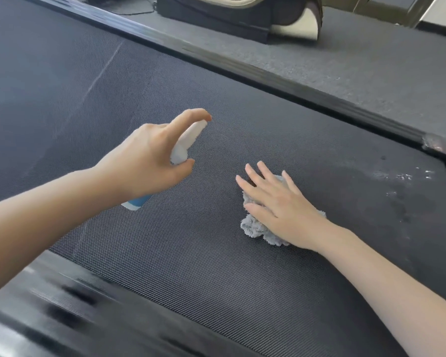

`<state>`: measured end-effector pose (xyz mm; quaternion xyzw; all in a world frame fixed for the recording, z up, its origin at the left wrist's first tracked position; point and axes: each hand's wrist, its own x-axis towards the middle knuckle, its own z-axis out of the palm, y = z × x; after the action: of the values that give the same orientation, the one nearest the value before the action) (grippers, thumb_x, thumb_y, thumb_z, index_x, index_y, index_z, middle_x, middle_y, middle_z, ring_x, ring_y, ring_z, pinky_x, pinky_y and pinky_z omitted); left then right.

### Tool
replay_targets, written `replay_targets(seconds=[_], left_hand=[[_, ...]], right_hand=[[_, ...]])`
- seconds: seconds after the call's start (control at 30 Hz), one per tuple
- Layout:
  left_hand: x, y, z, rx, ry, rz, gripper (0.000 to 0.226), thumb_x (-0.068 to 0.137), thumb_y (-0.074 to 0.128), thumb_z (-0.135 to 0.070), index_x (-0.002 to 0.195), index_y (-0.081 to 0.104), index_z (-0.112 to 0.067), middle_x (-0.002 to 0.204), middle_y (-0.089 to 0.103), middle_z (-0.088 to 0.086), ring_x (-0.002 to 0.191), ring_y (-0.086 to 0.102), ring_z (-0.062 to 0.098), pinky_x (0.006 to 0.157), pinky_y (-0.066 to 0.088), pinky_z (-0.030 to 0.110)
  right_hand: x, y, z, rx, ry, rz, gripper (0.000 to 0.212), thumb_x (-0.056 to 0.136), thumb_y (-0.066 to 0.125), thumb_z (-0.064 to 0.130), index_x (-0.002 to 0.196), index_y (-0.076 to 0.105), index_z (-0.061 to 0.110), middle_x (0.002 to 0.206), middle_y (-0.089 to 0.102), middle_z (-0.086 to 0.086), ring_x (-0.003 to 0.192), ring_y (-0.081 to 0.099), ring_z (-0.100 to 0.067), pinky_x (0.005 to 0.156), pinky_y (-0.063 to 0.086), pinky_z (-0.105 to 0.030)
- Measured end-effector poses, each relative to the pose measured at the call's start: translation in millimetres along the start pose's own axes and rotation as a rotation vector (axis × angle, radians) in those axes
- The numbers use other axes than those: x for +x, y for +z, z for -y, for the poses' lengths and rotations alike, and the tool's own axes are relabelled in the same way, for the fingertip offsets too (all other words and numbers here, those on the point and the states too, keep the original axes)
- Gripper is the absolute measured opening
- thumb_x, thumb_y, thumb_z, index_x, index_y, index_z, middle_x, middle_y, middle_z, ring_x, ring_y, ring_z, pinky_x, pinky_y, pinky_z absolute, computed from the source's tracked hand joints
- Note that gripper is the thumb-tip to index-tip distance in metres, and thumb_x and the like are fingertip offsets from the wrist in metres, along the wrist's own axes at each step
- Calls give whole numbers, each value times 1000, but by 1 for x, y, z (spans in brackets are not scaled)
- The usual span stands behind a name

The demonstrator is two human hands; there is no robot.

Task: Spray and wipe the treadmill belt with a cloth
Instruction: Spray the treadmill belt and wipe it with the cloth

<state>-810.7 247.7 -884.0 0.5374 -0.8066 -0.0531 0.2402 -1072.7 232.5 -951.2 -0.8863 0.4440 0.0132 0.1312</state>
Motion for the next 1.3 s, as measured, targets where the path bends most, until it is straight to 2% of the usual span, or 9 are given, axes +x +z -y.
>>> replay_targets(seconds=[0.23,0.37,0.57,0.73,0.87,0.97,1.07,1.17,1.3], left_hand=[[-1,0,-7,-1,32,11,64,79,66,-11,136,40,-23,70,58,-1,57,50,16,57,28,6],[2,1,-13,-20,67,16,64,78,66,-10,136,40,-21,72,57,-3,56,49,10,58,30,9],[2,2,-19,-29,97,10,65,79,65,-14,138,38,-23,76,61,0,60,51,19,59,30,9],[3,4,-19,-36,78,25,64,79,64,-14,138,38,-24,73,58,-3,57,47,6,57,29,8],[-2,3,-16,-22,62,43,65,80,66,-15,138,39,-23,67,49,-13,58,47,2,57,28,9],[-3,0,-13,-7,35,41,64,80,66,-15,137,39,-24,66,48,-15,58,47,0,57,28,9],[0,-1,-12,-22,33,43,65,79,66,-15,136,38,-27,66,52,-11,59,50,3,57,30,10],[5,-1,-16,-35,44,32,64,79,66,-14,135,39,-26,68,56,-5,58,52,9,58,33,12],[11,3,-18,-17,46,11,65,78,68,-11,136,41,-23,66,55,-6,55,50,16,53,34,22]], right_hand=[[-54,-1,2,166,-8,-78,67,90,30,63,148,4,43,155,-5,26,141,-16,5,120,-4,-40],[-63,5,7,161,0,-97,63,89,31,63,146,12,44,153,4,27,141,-10,8,120,-1,-36],[-72,23,28,162,10,-187,57,90,31,54,145,26,41,153,16,23,142,-4,6,120,-1,-29],[-67,27,15,183,22,-269,48,92,33,44,139,43,37,148,31,21,142,12,4,119,7,-26],[-61,9,-49,150,324,-339,44,94,35,39,137,46,36,150,35,11,143,20,-10,112,10,-21],[-42,-17,-85,239,626,-309,52,95,28,36,143,38,22,155,28,-3,145,16,-19,112,13,-27],[0,-33,-81,245,745,-311,43,101,30,17,143,35,9,148,35,-16,135,30,-30,107,22,-37],[28,-34,-52,223,626,-295,43,101,31,21,143,34,13,146,34,-14,131,33,-32,105,26,-39],[24,-15,10,242,243,-199,44,101,38,30,144,36,31,156,23,1,144,16,-20,111,15,-29]])
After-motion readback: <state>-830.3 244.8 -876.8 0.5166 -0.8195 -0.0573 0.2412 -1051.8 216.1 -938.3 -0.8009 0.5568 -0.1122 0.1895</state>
